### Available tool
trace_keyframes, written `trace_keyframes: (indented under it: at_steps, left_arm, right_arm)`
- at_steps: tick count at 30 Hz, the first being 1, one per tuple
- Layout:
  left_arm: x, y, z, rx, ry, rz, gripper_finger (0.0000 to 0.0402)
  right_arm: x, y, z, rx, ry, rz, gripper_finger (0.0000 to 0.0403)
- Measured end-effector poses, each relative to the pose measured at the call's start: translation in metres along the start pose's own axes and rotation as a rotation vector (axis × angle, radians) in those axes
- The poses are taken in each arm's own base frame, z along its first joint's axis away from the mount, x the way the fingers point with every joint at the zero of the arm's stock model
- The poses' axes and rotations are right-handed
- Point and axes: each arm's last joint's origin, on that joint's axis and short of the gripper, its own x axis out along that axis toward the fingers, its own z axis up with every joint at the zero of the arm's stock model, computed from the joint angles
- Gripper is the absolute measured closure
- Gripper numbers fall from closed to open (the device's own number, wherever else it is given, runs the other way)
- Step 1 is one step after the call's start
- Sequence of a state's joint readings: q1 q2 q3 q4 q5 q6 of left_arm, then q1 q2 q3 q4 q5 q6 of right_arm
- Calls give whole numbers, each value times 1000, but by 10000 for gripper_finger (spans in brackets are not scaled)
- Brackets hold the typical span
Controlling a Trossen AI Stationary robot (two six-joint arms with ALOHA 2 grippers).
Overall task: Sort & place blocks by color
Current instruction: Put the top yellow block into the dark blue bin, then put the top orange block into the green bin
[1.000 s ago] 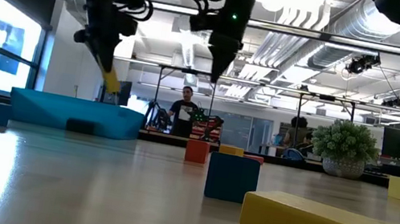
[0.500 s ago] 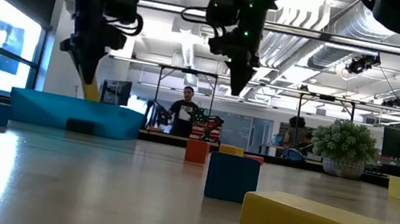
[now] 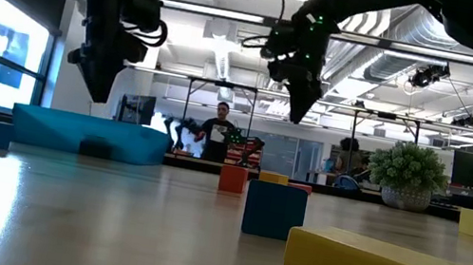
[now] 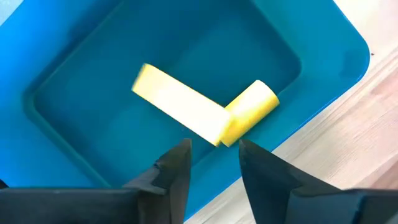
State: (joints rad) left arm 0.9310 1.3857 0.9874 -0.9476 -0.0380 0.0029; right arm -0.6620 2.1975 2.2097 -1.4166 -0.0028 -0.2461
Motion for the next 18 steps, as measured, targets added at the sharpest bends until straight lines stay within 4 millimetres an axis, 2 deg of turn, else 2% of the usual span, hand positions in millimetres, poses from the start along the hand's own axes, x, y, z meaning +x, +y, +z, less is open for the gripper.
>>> trace_keyframes:
  at_steps: [4, 10, 15, 18]
  left_arm:
    - [0, 0, 0, -29, -3, 0, 250]
    - [-1, 0, 1, -54, -7, 0, 224]
    - [-14, 1, 11, -76, -58, -2, 220]
    - [-25, 1, 18, -83, -101, -5, 224]
  right_arm:
    - [0, -11, -3, -77, 5, -3, 272]
    - [0, -19, -3, -203, -18, -7, 227]
    - [3, -17, 0, -343, -59, 46, 209]
    - [13, -12, 3, -399, -36, 63, 208]
